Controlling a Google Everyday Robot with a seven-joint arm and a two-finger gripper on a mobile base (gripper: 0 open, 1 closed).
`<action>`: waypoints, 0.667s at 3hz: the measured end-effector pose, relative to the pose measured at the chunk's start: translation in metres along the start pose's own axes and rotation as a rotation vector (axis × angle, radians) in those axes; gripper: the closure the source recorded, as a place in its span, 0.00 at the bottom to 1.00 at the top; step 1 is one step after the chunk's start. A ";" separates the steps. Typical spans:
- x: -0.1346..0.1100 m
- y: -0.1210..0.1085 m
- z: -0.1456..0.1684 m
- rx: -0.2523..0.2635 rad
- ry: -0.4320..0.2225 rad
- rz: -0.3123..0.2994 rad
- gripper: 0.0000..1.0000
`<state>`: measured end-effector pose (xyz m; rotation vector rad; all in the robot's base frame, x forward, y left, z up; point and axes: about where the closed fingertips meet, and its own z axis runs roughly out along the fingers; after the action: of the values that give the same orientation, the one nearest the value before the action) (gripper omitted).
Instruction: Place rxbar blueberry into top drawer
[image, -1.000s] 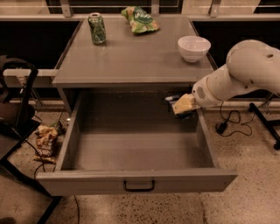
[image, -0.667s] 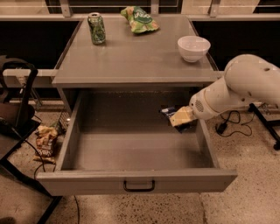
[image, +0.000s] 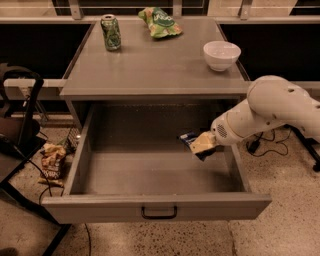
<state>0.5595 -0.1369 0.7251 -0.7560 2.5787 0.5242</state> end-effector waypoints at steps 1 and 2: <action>0.006 0.001 0.032 0.003 0.054 -0.030 1.00; 0.028 0.003 0.084 -0.008 0.097 -0.073 1.00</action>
Offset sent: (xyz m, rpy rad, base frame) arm -0.0057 0.0508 -0.1582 -0.0987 0.0531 0.1472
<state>0.5587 -0.1077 0.6415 -0.8947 2.6276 0.4864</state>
